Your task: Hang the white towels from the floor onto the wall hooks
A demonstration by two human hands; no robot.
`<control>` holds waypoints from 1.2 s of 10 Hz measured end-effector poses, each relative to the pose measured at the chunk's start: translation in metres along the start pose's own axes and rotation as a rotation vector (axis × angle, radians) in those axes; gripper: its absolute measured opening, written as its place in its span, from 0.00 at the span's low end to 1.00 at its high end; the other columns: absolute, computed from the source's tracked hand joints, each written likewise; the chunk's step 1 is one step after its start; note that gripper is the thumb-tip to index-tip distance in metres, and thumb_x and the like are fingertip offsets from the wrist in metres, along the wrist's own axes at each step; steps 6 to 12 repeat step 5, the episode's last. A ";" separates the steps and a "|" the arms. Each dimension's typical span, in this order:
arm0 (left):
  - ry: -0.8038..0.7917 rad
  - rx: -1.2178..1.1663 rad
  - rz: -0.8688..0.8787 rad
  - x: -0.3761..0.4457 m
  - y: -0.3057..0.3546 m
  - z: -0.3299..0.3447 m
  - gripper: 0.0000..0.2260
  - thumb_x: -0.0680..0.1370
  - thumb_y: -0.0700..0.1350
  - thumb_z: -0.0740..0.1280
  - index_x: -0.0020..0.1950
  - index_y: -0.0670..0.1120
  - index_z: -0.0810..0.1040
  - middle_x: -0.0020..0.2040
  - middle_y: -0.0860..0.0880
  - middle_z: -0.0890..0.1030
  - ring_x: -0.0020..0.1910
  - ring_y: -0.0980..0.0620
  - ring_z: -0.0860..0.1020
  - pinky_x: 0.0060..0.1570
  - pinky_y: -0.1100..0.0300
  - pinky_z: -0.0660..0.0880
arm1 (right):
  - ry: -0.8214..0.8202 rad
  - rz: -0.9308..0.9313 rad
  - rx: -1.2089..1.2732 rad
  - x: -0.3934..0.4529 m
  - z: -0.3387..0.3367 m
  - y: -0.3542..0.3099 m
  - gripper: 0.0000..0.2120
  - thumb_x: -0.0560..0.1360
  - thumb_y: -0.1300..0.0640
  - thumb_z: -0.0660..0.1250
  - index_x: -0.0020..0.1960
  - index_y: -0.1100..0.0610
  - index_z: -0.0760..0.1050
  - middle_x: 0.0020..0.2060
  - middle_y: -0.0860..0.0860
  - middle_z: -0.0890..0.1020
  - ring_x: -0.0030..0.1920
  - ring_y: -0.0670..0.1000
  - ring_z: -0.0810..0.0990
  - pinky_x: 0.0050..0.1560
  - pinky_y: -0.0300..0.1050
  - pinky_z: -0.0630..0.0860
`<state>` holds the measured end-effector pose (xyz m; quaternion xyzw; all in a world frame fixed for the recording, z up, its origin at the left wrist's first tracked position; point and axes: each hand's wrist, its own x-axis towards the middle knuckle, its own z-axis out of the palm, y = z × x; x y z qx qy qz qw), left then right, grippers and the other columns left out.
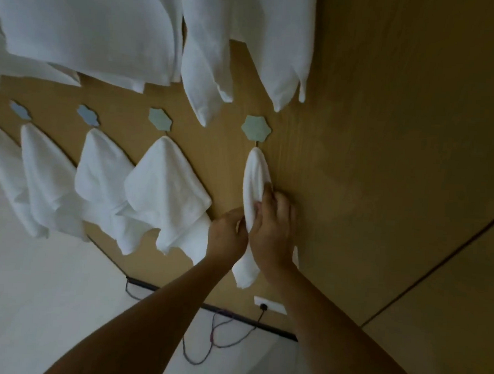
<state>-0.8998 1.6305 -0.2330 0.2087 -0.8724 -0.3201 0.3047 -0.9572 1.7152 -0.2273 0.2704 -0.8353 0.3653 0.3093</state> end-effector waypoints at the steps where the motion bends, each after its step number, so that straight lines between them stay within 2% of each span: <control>1: -0.126 0.078 -0.081 -0.008 0.000 -0.001 0.12 0.81 0.46 0.59 0.61 0.52 0.80 0.37 0.64 0.77 0.34 0.68 0.76 0.32 0.77 0.67 | -0.154 0.085 0.073 -0.014 -0.005 -0.002 0.23 0.82 0.52 0.56 0.72 0.63 0.70 0.59 0.60 0.80 0.54 0.57 0.80 0.53 0.52 0.78; 2: -0.347 0.232 -0.157 -0.017 -0.011 -0.005 0.16 0.79 0.41 0.59 0.65 0.49 0.78 0.50 0.50 0.84 0.43 0.53 0.80 0.40 0.67 0.70 | -0.383 0.193 -0.011 -0.028 -0.010 0.003 0.27 0.83 0.48 0.54 0.79 0.59 0.58 0.64 0.56 0.77 0.55 0.51 0.78 0.54 0.45 0.76; 3: -0.443 0.274 -0.172 -0.020 -0.015 -0.020 0.13 0.78 0.41 0.61 0.61 0.44 0.77 0.53 0.45 0.82 0.52 0.43 0.79 0.46 0.59 0.73 | -0.493 0.196 -0.108 -0.037 -0.025 0.007 0.26 0.83 0.46 0.53 0.78 0.55 0.58 0.60 0.52 0.79 0.54 0.49 0.78 0.54 0.46 0.75; 4: -0.431 0.323 -0.141 -0.019 -0.016 -0.038 0.11 0.80 0.46 0.62 0.58 0.42 0.77 0.53 0.44 0.81 0.53 0.43 0.79 0.45 0.60 0.70 | -0.538 0.233 -0.143 -0.036 -0.046 -0.003 0.23 0.82 0.49 0.58 0.75 0.55 0.64 0.57 0.53 0.80 0.55 0.53 0.78 0.55 0.48 0.75; 5: -0.436 0.353 -0.142 -0.020 -0.018 -0.063 0.12 0.79 0.45 0.59 0.54 0.42 0.78 0.52 0.44 0.81 0.49 0.46 0.78 0.44 0.60 0.70 | -0.548 0.304 -0.263 -0.034 -0.067 -0.023 0.24 0.79 0.50 0.60 0.74 0.55 0.65 0.59 0.55 0.79 0.58 0.56 0.76 0.58 0.50 0.75; 12: -0.436 0.353 -0.142 -0.020 -0.018 -0.063 0.12 0.79 0.45 0.59 0.54 0.42 0.78 0.52 0.44 0.81 0.49 0.46 0.78 0.44 0.60 0.70 | -0.548 0.304 -0.263 -0.034 -0.067 -0.023 0.24 0.79 0.50 0.60 0.74 0.55 0.65 0.59 0.55 0.79 0.58 0.56 0.76 0.58 0.50 0.75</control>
